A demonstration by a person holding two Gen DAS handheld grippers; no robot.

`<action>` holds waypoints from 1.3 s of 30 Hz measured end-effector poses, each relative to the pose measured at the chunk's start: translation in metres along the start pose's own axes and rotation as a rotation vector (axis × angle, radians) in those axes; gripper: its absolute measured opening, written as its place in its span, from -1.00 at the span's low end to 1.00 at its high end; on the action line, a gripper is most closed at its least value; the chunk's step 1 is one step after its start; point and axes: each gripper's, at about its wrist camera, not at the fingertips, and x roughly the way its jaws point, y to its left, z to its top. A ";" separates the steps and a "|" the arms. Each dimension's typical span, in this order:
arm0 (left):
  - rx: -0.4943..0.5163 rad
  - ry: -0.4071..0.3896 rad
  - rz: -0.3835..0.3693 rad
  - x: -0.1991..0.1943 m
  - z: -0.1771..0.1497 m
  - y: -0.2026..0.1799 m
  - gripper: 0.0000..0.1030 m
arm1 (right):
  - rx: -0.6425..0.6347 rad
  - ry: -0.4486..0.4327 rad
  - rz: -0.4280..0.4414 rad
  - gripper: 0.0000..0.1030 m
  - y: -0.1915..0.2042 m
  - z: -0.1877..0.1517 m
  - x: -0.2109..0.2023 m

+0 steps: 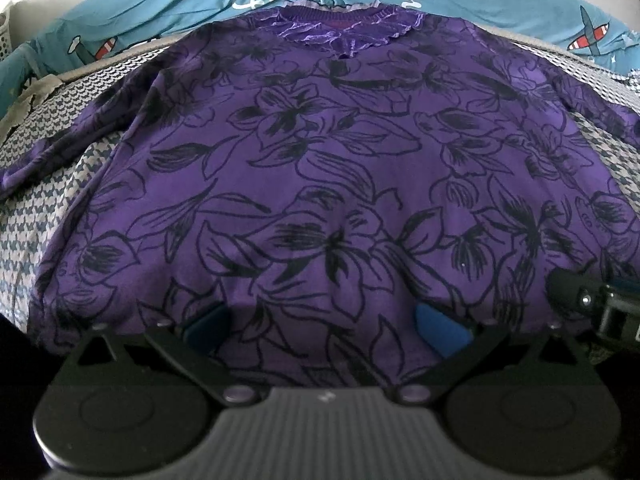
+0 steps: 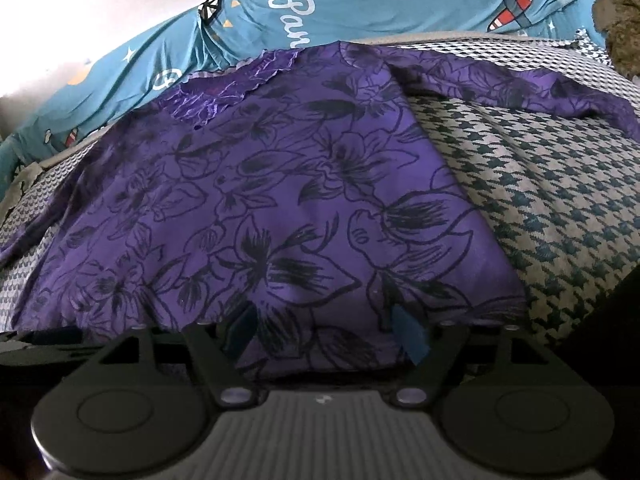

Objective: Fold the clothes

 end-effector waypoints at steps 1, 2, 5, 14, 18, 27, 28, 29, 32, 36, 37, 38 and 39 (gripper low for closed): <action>0.000 -0.001 -0.001 0.000 0.000 0.000 1.00 | 0.004 -0.004 0.001 0.47 0.000 0.000 -0.001; 0.000 -0.001 -0.003 0.000 0.000 0.001 1.00 | 0.008 -0.009 0.004 0.47 -0.001 0.001 -0.001; 0.001 -0.003 -0.007 -0.001 0.000 0.001 1.00 | 0.024 -0.026 0.013 0.47 -0.002 0.003 -0.003; 0.023 -0.041 -0.045 -0.005 0.014 0.003 1.00 | -0.020 -0.061 0.079 0.26 0.004 0.021 -0.006; 0.039 -0.070 -0.058 -0.007 0.027 0.004 1.00 | -0.007 -0.064 0.076 0.14 -0.002 0.035 -0.003; 0.080 -0.129 -0.094 -0.004 0.065 0.009 0.89 | 0.100 -0.128 0.030 -0.52 -0.039 0.086 0.001; 0.098 -0.135 -0.095 -0.003 0.069 0.010 0.85 | 0.123 -0.136 0.021 -0.56 -0.045 0.094 0.002; 0.117 -0.142 -0.096 -0.002 0.074 0.011 0.83 | 0.145 -0.144 0.008 -0.62 -0.051 0.101 0.003; 0.159 -0.152 -0.102 0.003 0.086 0.015 0.70 | 0.226 -0.154 -0.038 -0.66 -0.072 0.121 0.011; 0.168 -0.155 -0.086 0.013 0.104 0.028 0.65 | 0.336 -0.158 -0.109 -0.67 -0.108 0.145 0.020; 0.164 -0.157 -0.078 0.016 0.110 0.033 0.64 | 0.360 -0.159 -0.130 -0.67 -0.117 0.150 0.022; 0.159 -0.159 -0.075 0.020 0.114 0.037 0.63 | 0.383 -0.159 -0.148 -0.67 -0.125 0.155 0.025; 0.151 -0.161 -0.070 0.024 0.119 0.040 0.62 | 0.405 -0.158 -0.163 -0.67 -0.132 0.158 0.026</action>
